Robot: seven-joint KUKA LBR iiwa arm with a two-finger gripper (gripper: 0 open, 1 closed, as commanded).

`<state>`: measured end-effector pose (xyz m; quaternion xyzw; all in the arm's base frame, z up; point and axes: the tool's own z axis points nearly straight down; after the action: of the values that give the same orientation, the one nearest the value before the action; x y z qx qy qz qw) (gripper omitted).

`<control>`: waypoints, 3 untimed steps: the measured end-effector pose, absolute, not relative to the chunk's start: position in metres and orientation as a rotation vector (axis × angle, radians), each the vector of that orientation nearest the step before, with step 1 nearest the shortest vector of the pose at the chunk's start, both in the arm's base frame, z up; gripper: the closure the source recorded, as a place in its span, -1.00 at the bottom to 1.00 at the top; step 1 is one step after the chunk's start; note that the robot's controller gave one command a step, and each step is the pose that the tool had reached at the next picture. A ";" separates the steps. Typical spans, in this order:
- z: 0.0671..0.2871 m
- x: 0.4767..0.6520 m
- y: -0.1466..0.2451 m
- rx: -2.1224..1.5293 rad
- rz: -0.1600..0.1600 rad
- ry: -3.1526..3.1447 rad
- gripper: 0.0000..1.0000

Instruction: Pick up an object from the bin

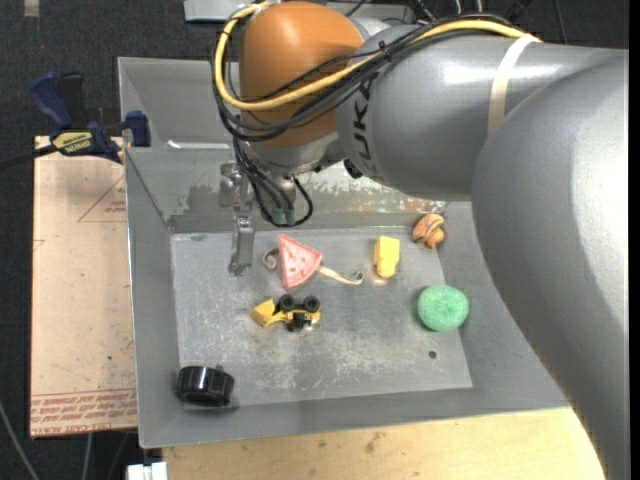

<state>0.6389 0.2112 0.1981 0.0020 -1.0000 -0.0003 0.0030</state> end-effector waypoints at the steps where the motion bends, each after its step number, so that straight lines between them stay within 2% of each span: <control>1: 0.204 0.641 0.210 0.001 -0.003 -3.143 -1.00; 2: 0.161 0.626 0.188 0.343 -0.006 -3.132 -1.00; 3: 0.155 0.615 0.130 0.847 -0.003 -3.022 -1.00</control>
Offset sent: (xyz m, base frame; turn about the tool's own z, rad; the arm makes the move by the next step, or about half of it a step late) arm -0.0424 -0.0746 -0.1281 -0.6105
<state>0.6147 0.1300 0.1546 0.2699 -0.9629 -0.0010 0.0014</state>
